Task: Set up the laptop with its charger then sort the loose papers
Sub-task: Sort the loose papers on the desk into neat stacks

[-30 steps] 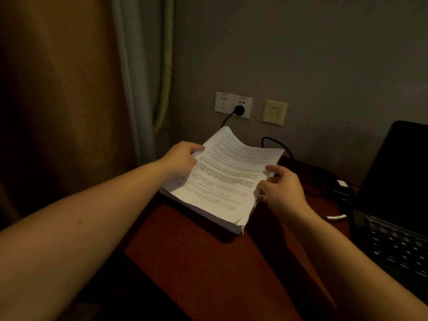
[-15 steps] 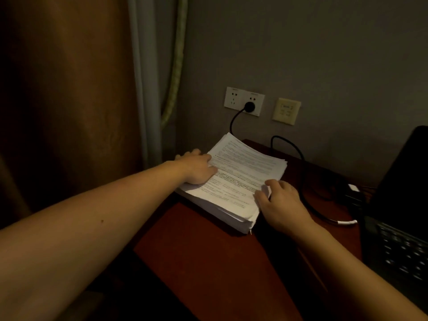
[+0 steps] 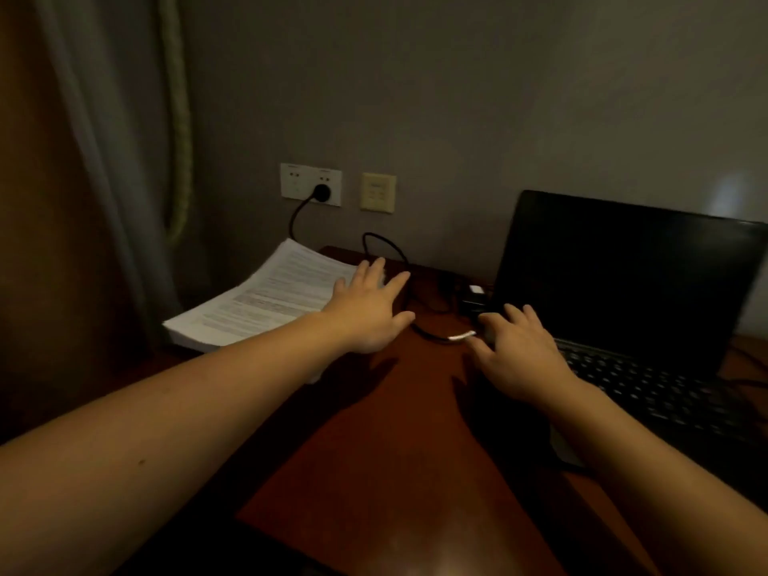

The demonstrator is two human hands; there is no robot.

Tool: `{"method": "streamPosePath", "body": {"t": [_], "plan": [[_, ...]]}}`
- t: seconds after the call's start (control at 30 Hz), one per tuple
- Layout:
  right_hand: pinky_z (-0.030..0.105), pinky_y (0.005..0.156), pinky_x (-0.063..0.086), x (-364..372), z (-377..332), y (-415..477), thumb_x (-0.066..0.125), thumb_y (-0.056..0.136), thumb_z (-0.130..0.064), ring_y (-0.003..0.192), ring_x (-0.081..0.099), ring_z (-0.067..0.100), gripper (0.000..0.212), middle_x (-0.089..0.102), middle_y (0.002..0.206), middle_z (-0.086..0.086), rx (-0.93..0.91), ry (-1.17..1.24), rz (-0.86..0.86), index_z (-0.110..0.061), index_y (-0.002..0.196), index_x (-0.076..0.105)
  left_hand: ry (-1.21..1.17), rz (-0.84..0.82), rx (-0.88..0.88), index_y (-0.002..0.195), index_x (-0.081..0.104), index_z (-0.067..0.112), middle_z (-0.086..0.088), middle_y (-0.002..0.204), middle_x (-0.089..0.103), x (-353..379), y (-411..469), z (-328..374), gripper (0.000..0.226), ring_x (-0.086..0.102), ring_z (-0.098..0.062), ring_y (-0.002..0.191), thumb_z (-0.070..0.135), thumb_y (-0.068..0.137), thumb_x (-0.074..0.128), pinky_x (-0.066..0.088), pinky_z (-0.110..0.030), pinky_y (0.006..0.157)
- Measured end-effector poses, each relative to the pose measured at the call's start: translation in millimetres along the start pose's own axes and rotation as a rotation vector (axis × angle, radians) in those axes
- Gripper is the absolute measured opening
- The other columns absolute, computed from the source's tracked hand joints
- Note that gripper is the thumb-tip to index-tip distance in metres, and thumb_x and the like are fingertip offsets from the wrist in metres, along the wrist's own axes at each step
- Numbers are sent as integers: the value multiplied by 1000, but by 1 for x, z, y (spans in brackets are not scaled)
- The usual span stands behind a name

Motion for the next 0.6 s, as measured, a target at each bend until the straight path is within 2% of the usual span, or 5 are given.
{"method": "streamPosePath", "body": {"t": [0.17,0.37,0.5,0.6], "plan": [[48,124,12,-27,95,-40,42,102,-52,154,5,31,62,18,166,7,149,-33,50,-25,156,29,-46,-26,185,160,6,33,-7,168,-11,19,7,103,68,-12,-29,153,54,103,37,5,-54,123],[49,124,15,-59,209,-92,41,102,-52,154,7,32,60,20,165,9,303,-74,37,-24,155,32,-39,-45,356,159,9,35,-6,168,-8,39,12,227,66,-13,-27,154,54,103,39,5,-53,124],[50,123,19,-73,275,-130,41,102,-52,153,13,31,58,23,165,8,387,-63,54,-26,154,35,-53,-48,441,159,13,36,-5,168,-5,57,7,304,65,-11,-25,154,55,102,39,5,-52,124],[51,120,25,-79,326,-164,37,103,-54,149,23,29,55,31,161,6,453,-90,42,-27,150,41,-83,-97,515,158,16,37,-2,168,-4,74,0,353,64,-11,-24,154,58,101,38,3,-53,124]]}}
Point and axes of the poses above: each hand's wrist, its own y-axis towards the middle knuckle, its own x-axis out of the palm, z = x × y, the point moved 2 cm from there along y, towards the middle knuckle
